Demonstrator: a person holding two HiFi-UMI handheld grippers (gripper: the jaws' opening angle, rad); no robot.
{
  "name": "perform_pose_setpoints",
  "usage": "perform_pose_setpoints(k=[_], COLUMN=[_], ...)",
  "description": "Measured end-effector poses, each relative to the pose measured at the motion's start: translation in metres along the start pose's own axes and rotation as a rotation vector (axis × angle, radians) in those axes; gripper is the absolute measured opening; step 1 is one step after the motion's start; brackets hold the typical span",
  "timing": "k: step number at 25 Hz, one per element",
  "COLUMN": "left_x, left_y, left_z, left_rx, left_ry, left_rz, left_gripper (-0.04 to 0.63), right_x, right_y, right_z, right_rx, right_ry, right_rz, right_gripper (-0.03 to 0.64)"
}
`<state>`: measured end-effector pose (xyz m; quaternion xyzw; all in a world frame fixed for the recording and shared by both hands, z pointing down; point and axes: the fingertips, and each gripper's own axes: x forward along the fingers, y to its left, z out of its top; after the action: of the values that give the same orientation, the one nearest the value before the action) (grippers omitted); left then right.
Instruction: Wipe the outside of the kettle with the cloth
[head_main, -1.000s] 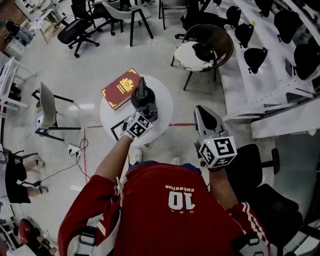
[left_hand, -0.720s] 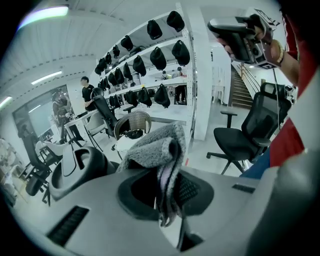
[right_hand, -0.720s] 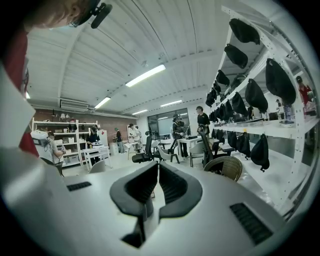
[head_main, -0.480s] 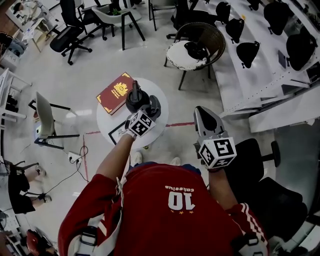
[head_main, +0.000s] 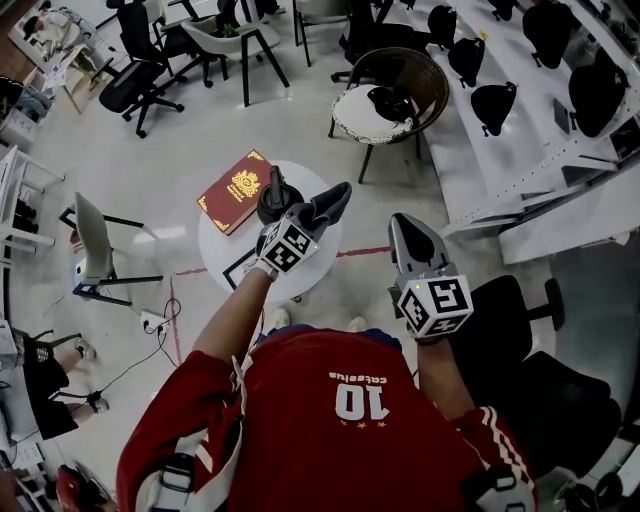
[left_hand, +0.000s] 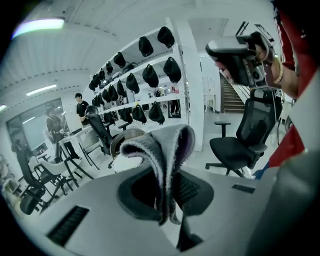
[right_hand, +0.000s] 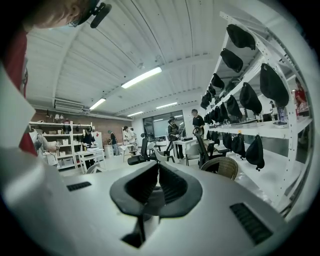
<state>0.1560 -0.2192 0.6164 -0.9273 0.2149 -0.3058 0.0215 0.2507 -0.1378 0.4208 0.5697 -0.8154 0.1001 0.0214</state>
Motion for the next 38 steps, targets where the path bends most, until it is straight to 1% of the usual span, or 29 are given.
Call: perform_pose_setpoints(k=[8, 11, 14, 17, 23, 27, 31, 38], left_x=[-0.069, -0.096, -0.125, -0.150, -0.181, -0.196, -0.203, -0.210], left_y=[0.015, 0.023, 0.033, 0.048, 0.078, 0.098, 0.115, 0.139], left_z=[0.061, 0.072, 0.073, 0.064, 0.025, 0.006, -0.009, -0.037], left_rx=[-0.001, -0.023, -0.053, -0.065, -0.054, -0.088, -0.113, -0.118], left_ry=[-0.175, -0.222, -0.260, -0.280, -0.240, -0.254, -0.271, -0.267], left_rz=[0.040, 0.058, 0.077, 0.097, 0.144, 0.160, 0.159, 0.128], left_gripper=[0.046, 0.046, 0.046, 0.046, 0.046, 0.045, 0.046, 0.046], right_x=[0.012, 0.016, 0.020, 0.028, 0.044, 0.054, 0.063, 0.075], right_y=[0.031, 0.045, 0.061, 0.077, 0.108, 0.128, 0.146, 0.167], right_z=[0.008, 0.013, 0.017, 0.019, 0.018, 0.016, 0.013, 0.005], right_rx=[-0.008, -0.011, -0.016, -0.019, -0.030, -0.037, -0.044, -0.040], right_ry=[-0.018, -0.024, -0.023, -0.021, -0.013, -0.008, -0.008, -0.011], right_rz=[0.021, 0.033, 0.042, 0.046, 0.050, 0.044, 0.028, -0.044], right_gripper=[0.020, 0.020, 0.020, 0.020, 0.020, 0.020, 0.020, 0.020])
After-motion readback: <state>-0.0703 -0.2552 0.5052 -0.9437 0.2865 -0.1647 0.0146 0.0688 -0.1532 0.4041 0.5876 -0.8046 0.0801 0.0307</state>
